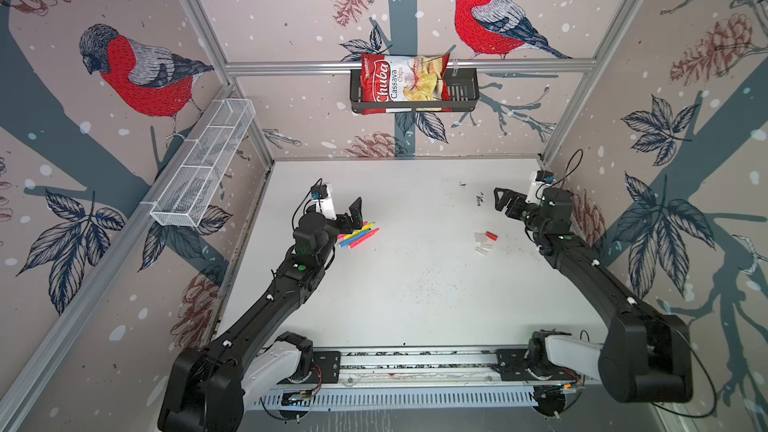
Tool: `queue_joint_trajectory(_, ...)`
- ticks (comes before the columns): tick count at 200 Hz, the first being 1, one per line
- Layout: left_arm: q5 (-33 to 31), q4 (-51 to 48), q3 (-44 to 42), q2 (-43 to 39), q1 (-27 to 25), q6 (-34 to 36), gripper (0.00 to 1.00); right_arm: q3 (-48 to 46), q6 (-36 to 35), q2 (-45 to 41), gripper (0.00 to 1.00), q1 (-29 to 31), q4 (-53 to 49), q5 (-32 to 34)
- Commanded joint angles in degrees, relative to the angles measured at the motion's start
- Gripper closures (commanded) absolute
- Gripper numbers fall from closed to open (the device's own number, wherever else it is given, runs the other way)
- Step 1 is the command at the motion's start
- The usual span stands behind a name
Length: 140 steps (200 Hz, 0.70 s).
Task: Insert the pens into the pen caps
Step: 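Move the left gripper over the markers while the right gripper moves toward the caps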
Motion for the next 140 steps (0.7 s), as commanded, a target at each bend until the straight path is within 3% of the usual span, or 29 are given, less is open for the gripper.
queue_joint_trajectory(1,4.04,-13.23,4.4,0.4,-0.76,-2.83,0.02,0.15,16.2,-1.03,0.01,-0.87,-6.98,7.61)
queue_joint_trajectory(7,3.36,-16.07,5.85,0.64,-0.68,-3.17,0.02,0.2,17.9,-0.95,0.01,-3.14,-9.34,2.14)
queue_joint_trajectory(16,3.92,-20.31,8.41,1.16,-0.71,-2.57,0.02,-1.9,15.33,-0.32,0.01,-6.4,-3.9,-15.37)
queue_joint_trajectory(23,5.16,-23.73,10.44,1.82,-0.76,-1.64,0.02,-2.63,15.88,0.0,0.01,-6.74,-2.38,-20.46)
queue_joint_trajectory(55,9.01,-35.25,16.91,2.13,-0.8,1.2,0.02,-0.19,9.63,-3.6,0.01,-2.36,-8.79,-13.73)
queue_joint_trajectory(74,9.25,-39.64,18.81,2.2,-0.75,1.29,0.03,0.39,7.85,-5.61,0.01,-1.71,-10.56,-13.17)
queue_joint_trajectory(85,9.79,-39.31,18.15,2.64,0.53,-2.29,0.03,0.16,7.79,-6.49,0.01,-1.57,-10.8,-13.65)
queue_joint_trajectory(109,18.82,-34.94,14.78,4.65,4.38,-9.37,0.04,-0.85,7.36,-7.56,0.01,-1.02,-10.54,-16.04)
queue_joint_trajectory(140,17.77,-32.81,12.65,9.1,3.51,-9.99,0.12,-1.16,5.6,-9.49,0.01,1.35,-11.91,-16.42)
